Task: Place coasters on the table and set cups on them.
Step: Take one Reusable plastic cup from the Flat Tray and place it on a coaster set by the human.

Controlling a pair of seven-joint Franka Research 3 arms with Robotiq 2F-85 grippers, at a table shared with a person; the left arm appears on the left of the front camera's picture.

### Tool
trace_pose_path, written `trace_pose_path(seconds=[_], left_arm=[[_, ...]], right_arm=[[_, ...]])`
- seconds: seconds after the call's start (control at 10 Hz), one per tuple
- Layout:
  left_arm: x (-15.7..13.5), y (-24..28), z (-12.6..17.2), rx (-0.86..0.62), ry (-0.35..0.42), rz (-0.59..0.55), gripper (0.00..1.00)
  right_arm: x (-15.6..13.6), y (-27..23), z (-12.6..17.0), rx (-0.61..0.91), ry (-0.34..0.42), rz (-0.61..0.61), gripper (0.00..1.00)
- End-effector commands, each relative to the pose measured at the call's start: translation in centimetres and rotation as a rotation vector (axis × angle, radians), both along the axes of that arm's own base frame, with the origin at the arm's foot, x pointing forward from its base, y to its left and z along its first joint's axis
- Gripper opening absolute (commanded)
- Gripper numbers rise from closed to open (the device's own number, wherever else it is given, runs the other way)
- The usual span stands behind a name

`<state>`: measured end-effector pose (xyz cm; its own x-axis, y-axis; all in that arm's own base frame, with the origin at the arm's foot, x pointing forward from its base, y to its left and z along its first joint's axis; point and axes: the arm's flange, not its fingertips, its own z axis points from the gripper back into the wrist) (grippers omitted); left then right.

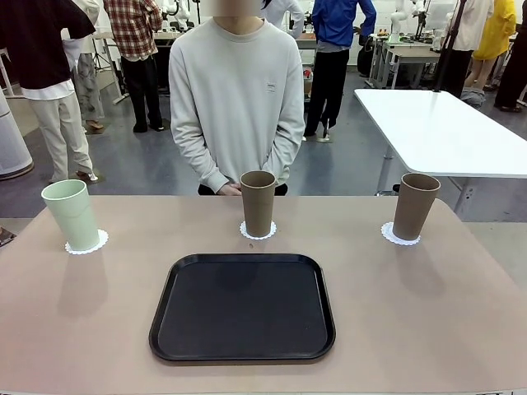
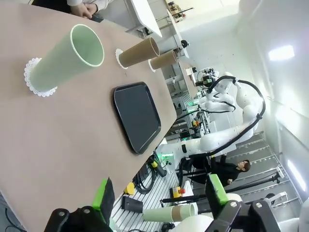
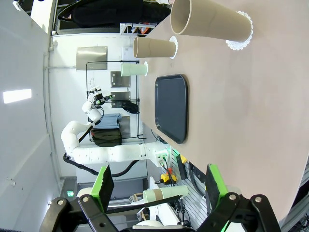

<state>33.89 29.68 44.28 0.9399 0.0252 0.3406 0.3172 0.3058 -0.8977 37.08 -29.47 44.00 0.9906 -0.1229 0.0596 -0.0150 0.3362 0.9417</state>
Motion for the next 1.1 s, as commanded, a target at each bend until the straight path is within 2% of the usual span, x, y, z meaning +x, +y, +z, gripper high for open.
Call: trace_pose_path(seconds=[0.0,1.0], left_arm=[[-0.09,0.08,0.07,-0.012,-0.008,0.009,1.00],[0.00,-0.02,-0.03,-0.002,0.000,0.001,1.00]], right_arm=[[-0.04,0.04,0.07,0.000,0.001,-0.002,1.00],[-0.04,0.04,0.07,0.000,0.001,-0.002,1.00]])
